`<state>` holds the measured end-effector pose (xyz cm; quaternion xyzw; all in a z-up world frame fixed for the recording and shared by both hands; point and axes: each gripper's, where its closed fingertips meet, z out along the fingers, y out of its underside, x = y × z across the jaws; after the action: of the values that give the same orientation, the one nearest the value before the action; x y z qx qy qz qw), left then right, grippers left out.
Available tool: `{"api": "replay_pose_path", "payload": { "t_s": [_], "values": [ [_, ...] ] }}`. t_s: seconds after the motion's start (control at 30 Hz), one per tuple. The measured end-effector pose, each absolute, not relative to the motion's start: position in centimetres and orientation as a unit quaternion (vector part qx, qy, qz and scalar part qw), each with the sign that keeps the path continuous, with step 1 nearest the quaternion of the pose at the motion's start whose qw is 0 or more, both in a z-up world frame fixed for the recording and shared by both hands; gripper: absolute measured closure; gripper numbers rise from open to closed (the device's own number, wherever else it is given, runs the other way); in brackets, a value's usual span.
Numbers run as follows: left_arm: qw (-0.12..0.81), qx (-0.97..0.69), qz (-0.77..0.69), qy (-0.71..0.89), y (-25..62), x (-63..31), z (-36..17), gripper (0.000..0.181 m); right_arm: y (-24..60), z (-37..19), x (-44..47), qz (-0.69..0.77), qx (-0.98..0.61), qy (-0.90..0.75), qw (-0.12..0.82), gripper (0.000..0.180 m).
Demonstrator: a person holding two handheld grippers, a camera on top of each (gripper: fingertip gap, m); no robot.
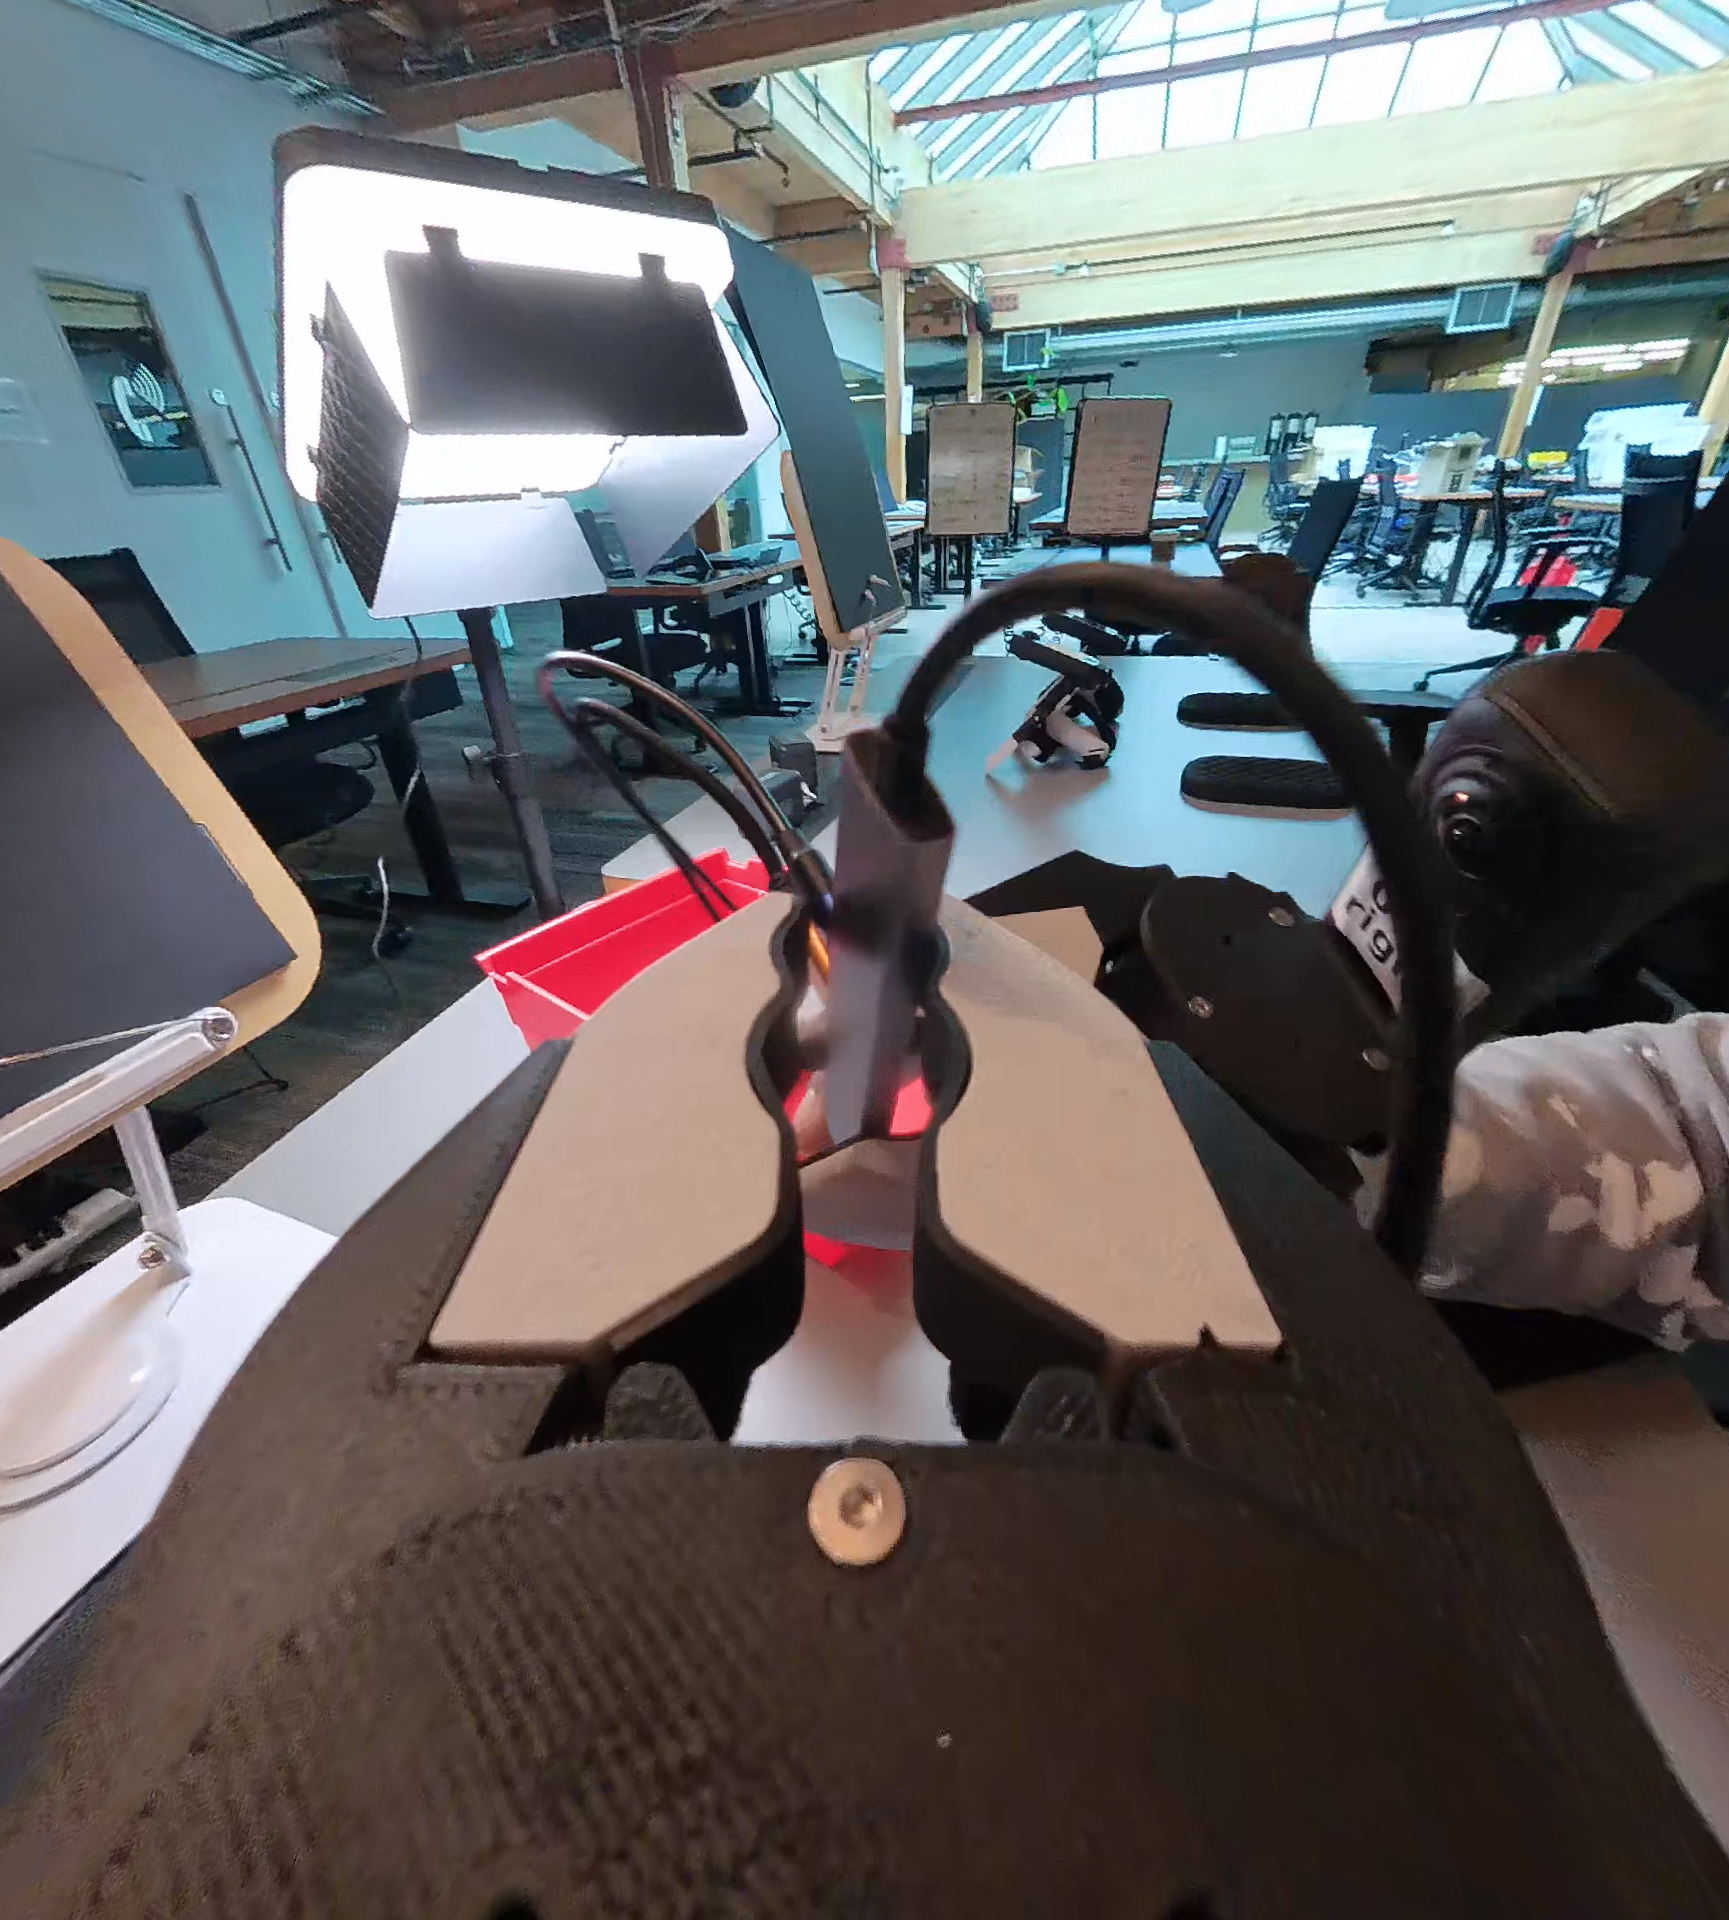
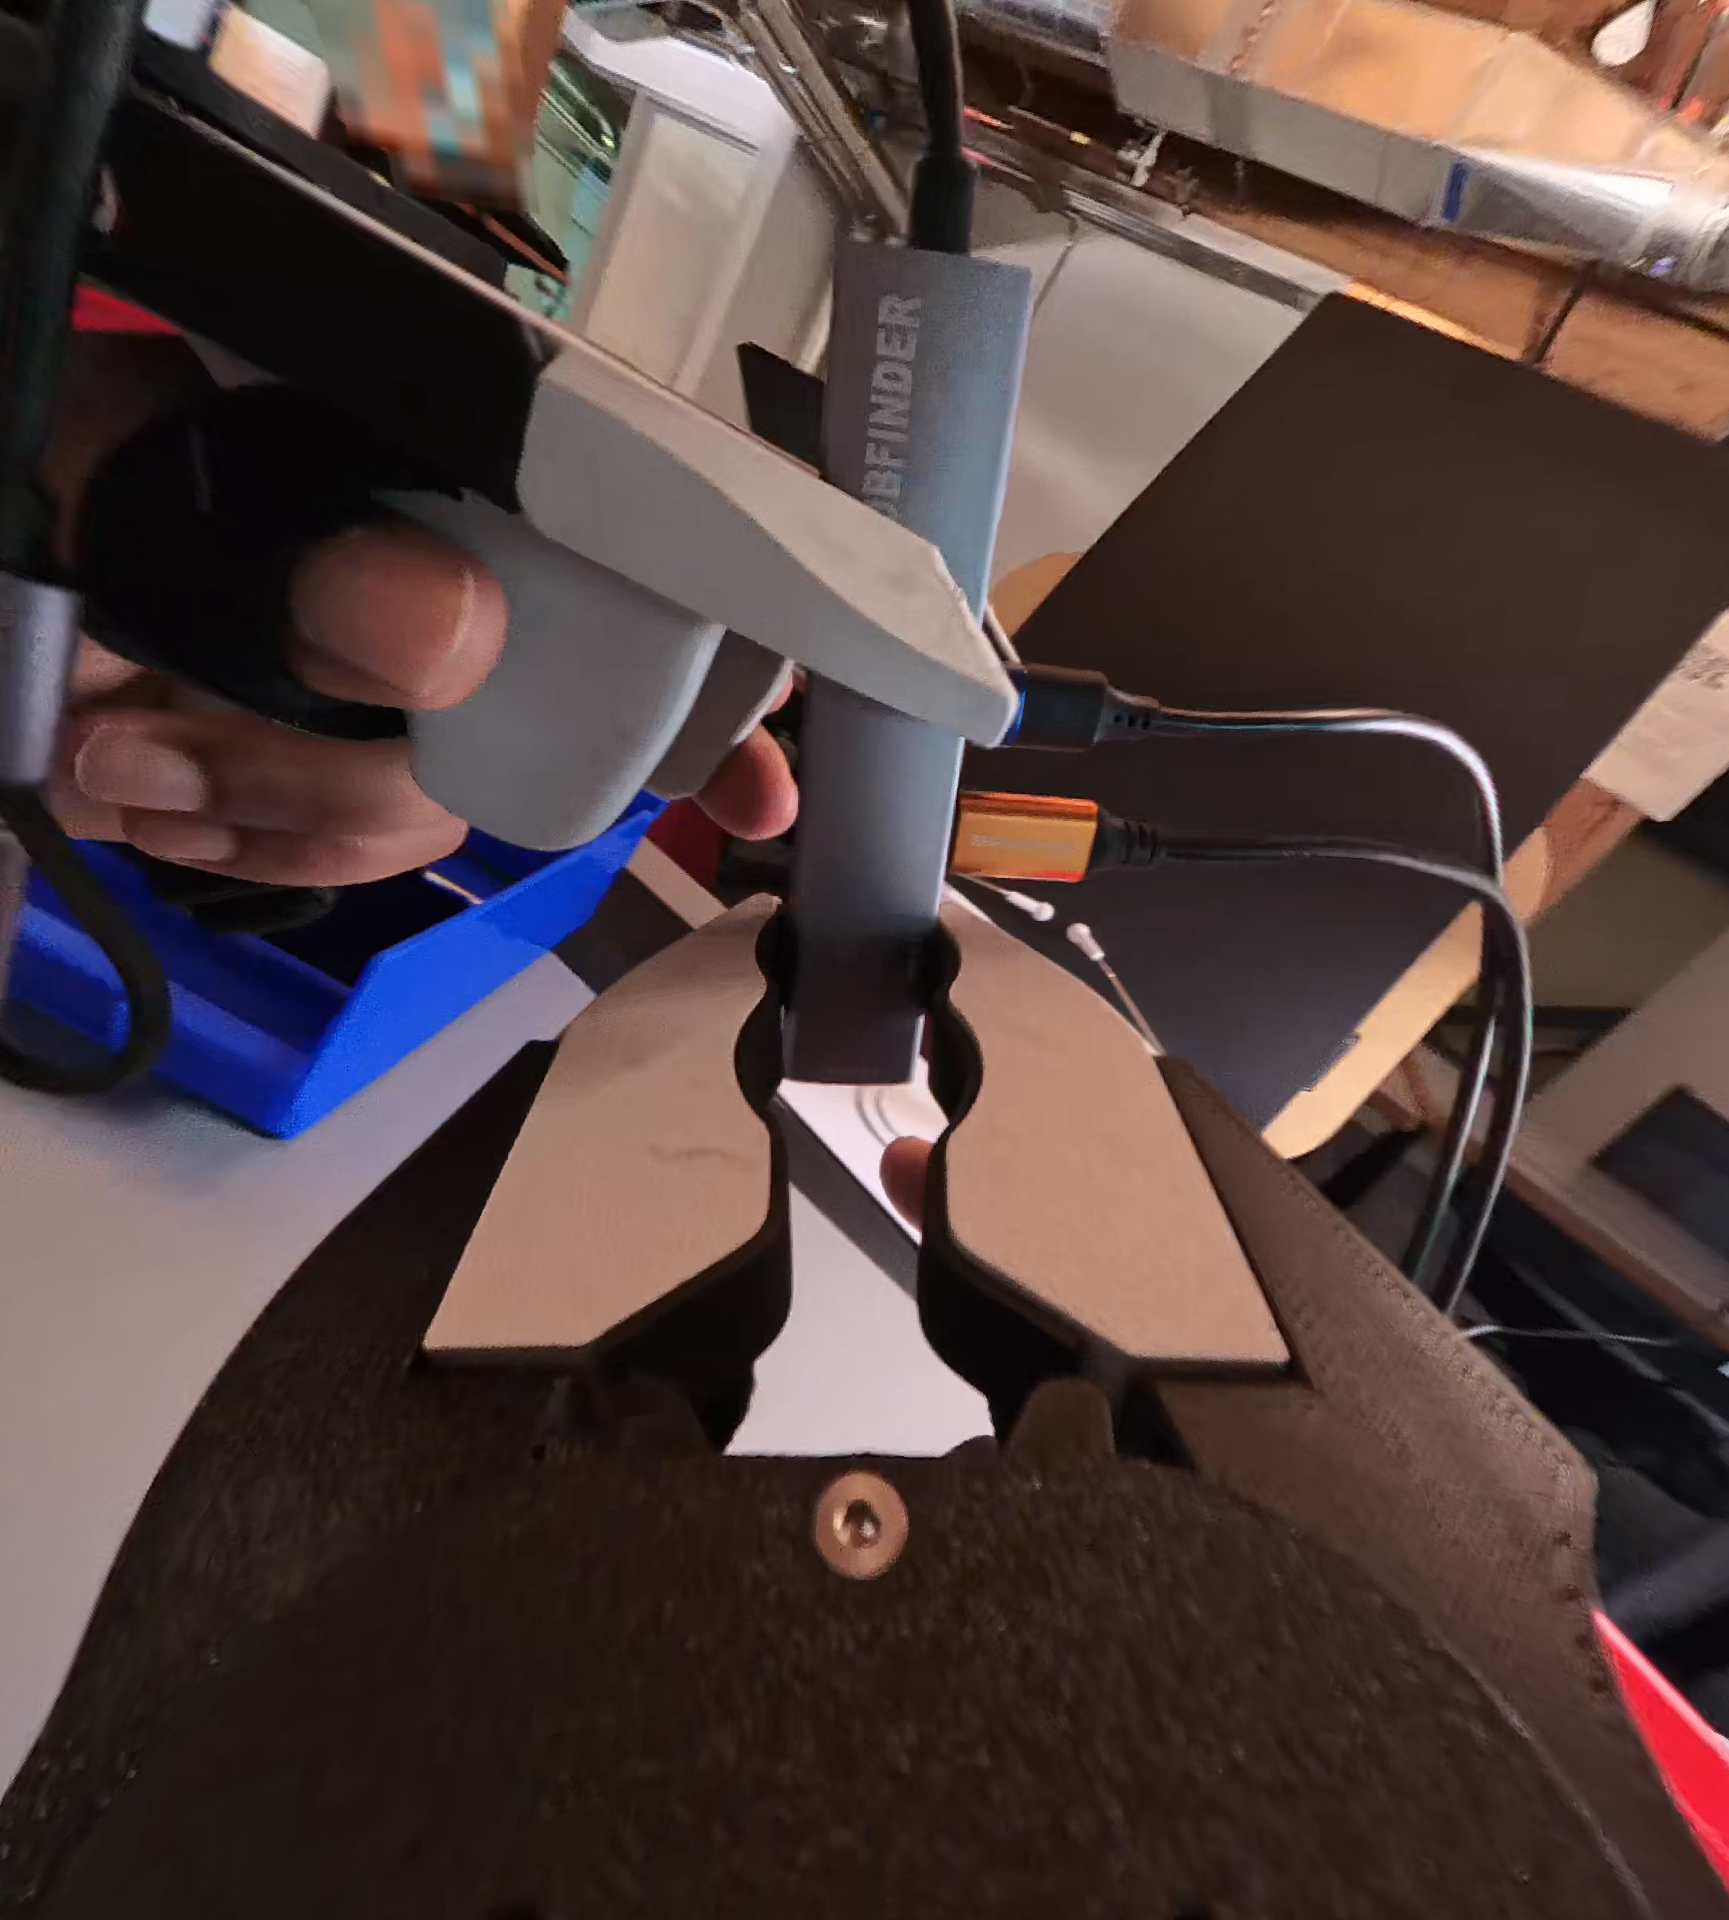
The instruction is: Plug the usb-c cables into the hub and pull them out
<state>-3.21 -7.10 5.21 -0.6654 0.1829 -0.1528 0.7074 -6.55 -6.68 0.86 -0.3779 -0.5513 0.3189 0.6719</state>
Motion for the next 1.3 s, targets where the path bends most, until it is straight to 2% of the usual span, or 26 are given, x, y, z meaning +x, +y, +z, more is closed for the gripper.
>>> {"api": "replay_pose_path", "payload": {
  "t_s": [0.13,0.23,0.4,0.57,0.73,1.03,1.13,1.3],
  "values": [
    [0.703,-0.676,-0.088,0.203,-7.4,-3.9,5.1,0.167,-7.0,0.8,-6.6,0.327,-0.373,-0.572,0.653,0.156],
    [0.703,-0.675,-0.086,0.209,-8.0,-4.5,5.4,0.171,-8.1,1.0,-6.1,0.409,-0.356,-0.602,0.586,0.156],
    [0.712,-0.657,-0.166,0.186,-9.6,-6.2,6.7,0.171,-8.9,1.9,-3.7,0.525,-0.339,-0.634,0.456,0.155],
    [0.713,-0.641,-0.22,0.178,-10.6,-6.8,7.3,0.171,-7.0,4.5,-1.4,0.518,-0.319,-0.623,0.492,0.156],
    [0.726,-0.607,-0.276,0.169,-10.9,-6.1,8.3,0.171,-7.8,2.5,-1.1,0.551,-0.328,-0.653,0.404,0.156],
    [0.706,-0.588,-0.349,0.186,-10.2,-2.3,7.7,0.171,-10.3,4.3,-2.4,0.646,-0.309,-0.572,0.4,0.154],
    [0.696,-0.592,-0.358,0.194,-9.9,-1.1,7.3,0.171,-10.7,4.2,-2.1,0.645,-0.306,-0.579,0.392,0.167],
    [0.697,-0.603,-0.338,0.194,-9.8,-1.1,7.3,0.17,-10.8,4.4,-1.8,0.672,-0.296,-0.566,0.374,0.175]
  ]
}}
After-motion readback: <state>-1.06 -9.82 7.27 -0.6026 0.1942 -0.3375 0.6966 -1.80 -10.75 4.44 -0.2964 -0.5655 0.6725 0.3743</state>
